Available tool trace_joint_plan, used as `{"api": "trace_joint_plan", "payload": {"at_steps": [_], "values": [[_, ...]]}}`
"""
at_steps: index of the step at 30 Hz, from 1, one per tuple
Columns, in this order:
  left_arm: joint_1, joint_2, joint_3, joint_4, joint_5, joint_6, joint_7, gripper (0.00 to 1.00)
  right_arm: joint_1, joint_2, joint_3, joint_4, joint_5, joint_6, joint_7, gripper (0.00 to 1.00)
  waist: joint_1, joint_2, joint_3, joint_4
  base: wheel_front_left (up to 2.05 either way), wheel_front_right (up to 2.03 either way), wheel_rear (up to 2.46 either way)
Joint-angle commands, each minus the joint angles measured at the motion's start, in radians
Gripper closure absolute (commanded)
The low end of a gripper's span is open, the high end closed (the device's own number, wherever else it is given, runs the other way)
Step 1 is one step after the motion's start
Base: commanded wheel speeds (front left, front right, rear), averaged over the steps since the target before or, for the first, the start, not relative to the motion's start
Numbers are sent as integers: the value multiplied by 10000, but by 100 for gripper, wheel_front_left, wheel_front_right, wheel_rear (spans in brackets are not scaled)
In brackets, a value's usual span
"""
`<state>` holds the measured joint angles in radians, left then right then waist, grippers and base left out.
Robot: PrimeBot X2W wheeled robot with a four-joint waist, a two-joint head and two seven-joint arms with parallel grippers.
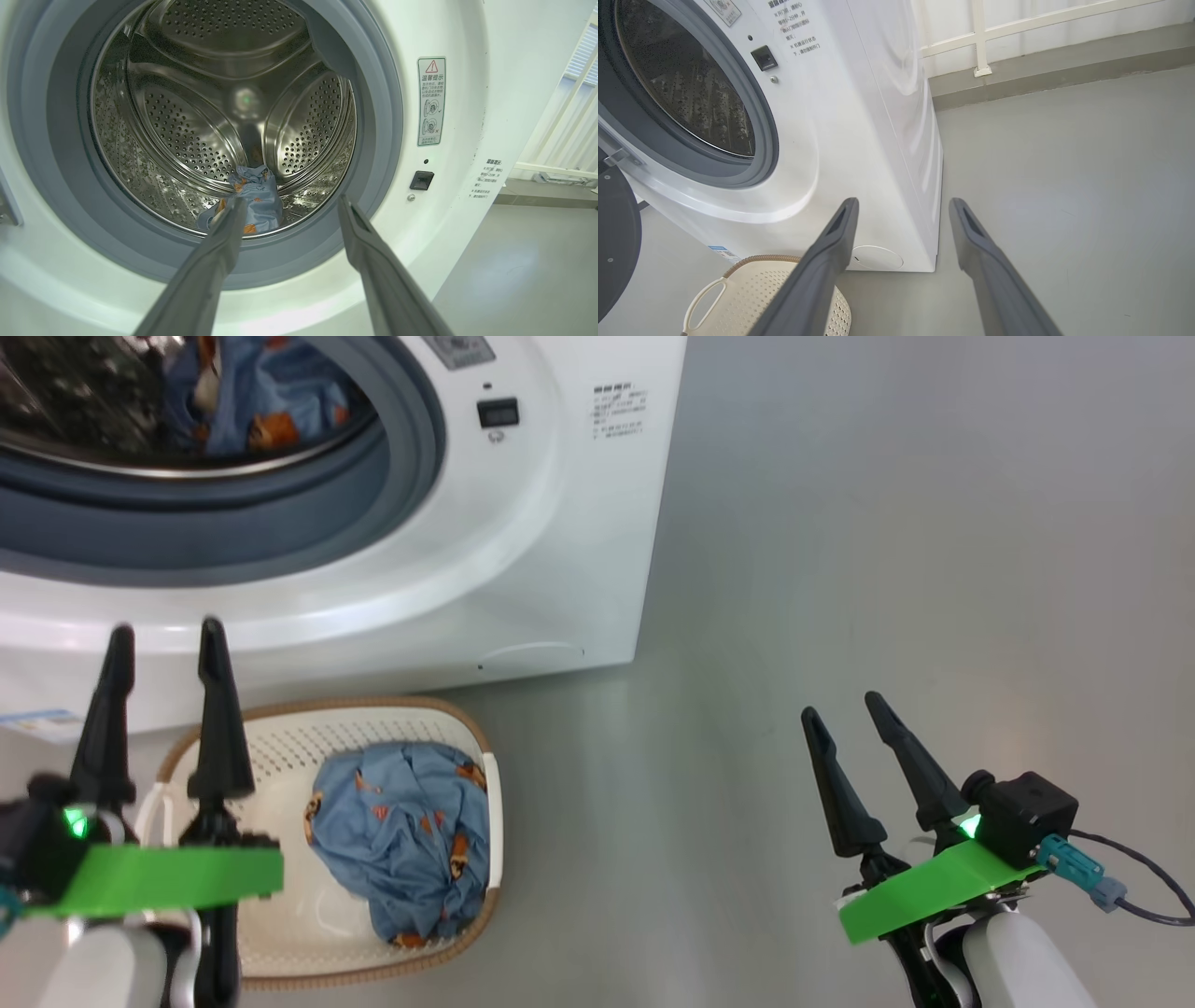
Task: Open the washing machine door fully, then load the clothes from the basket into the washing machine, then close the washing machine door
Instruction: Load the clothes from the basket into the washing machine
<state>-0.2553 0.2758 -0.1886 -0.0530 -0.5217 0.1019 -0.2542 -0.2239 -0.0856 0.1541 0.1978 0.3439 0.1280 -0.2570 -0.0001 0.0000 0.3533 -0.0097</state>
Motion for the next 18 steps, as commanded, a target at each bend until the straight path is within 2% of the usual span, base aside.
{"api": "trace_joint_plan", "payload": {"at_steps": [1,6,18], "values": [[187,207,497,-367,221,-13,-72,0,212,87,304,-213,-119,27,-47,0,1,0,-506,-60,0,0,0],[1258,-347,998,-590,711,-53,-74,0,382,110,378,-173,-171,27,-47,0,1,0,-1024,-212,0,0,0],[3318,-1526,2234,-740,1869,-702,-75,0,986,116,234,-194,-370,27,-48,0,1,0,-2246,-354,0,0,0]]}}
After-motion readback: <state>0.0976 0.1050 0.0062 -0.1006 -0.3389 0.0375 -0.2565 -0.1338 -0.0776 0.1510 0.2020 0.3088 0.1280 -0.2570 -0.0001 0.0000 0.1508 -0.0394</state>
